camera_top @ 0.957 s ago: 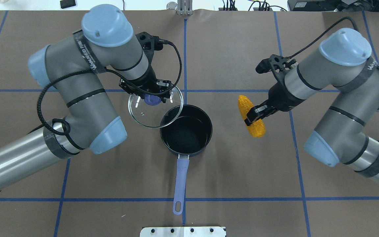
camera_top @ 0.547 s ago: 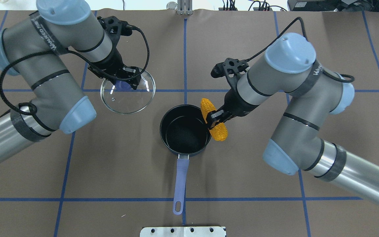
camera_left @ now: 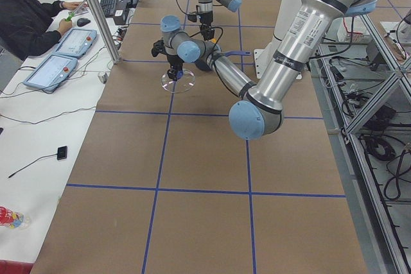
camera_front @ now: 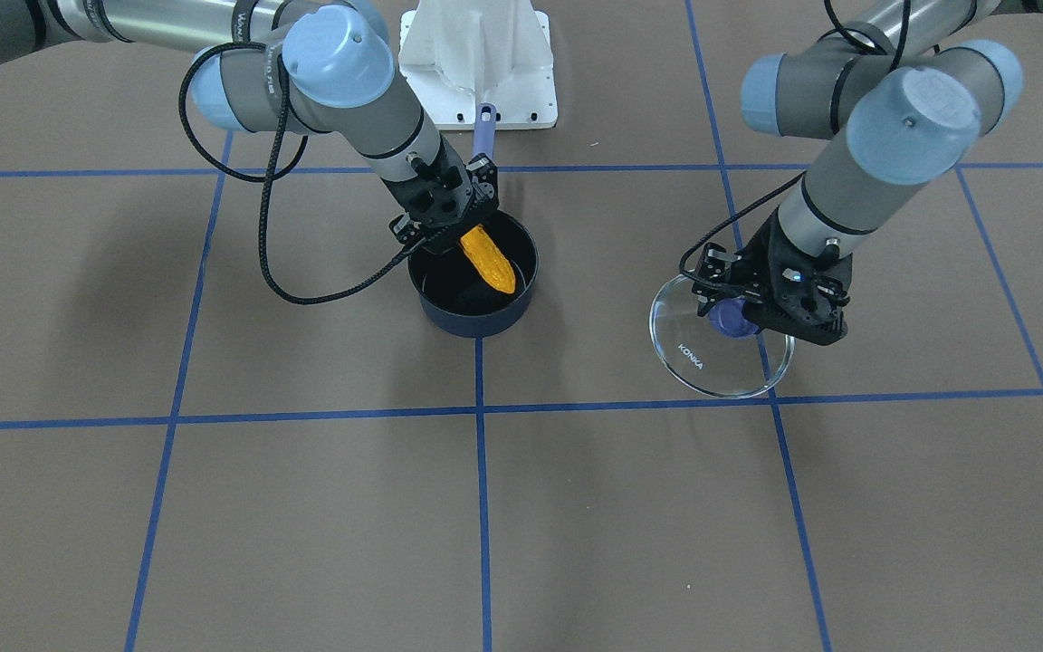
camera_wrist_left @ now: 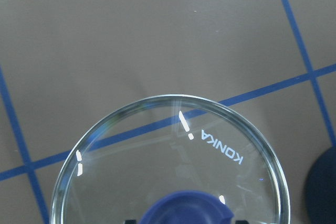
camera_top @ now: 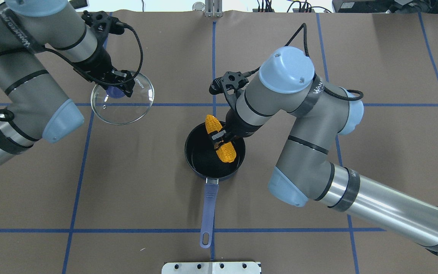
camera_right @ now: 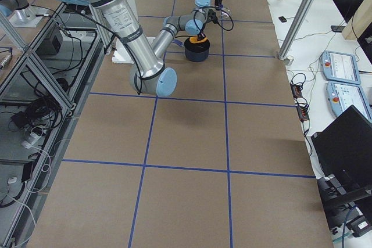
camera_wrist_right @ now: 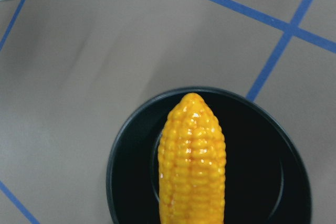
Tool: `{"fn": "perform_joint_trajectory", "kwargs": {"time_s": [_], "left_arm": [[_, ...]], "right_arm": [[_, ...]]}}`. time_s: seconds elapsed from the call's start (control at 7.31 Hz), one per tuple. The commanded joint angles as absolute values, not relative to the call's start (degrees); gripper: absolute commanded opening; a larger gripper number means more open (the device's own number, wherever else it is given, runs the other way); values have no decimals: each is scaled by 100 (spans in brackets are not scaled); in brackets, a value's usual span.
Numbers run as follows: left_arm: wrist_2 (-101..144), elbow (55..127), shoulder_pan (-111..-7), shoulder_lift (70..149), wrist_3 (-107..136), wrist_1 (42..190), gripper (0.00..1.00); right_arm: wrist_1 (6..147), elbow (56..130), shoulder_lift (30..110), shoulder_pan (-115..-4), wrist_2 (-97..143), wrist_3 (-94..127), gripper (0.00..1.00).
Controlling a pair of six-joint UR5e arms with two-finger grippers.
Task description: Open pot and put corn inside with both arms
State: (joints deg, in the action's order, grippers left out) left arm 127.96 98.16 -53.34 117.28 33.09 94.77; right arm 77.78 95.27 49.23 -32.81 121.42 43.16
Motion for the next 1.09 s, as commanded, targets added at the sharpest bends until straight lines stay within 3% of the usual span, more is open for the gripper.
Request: {"fn": "perform_joint_trajectory", "kwargs": {"time_s": [0.0, 0.55, 0.96], "left_arm": [[12981, 9791, -5571, 11033, 2876, 9984, 56], [12999, 9704, -5651, 9829, 2452, 11001, 57], [13016, 9326, -5651, 9694, 2355, 11452, 59]], "right_arm": [[7743, 9597, 4887, -3287, 12120, 4315, 100], [7743, 9694, 4983, -3936, 12260, 4228, 100], [7734, 9703, 5142, -3999, 12340, 4131, 100]]}}
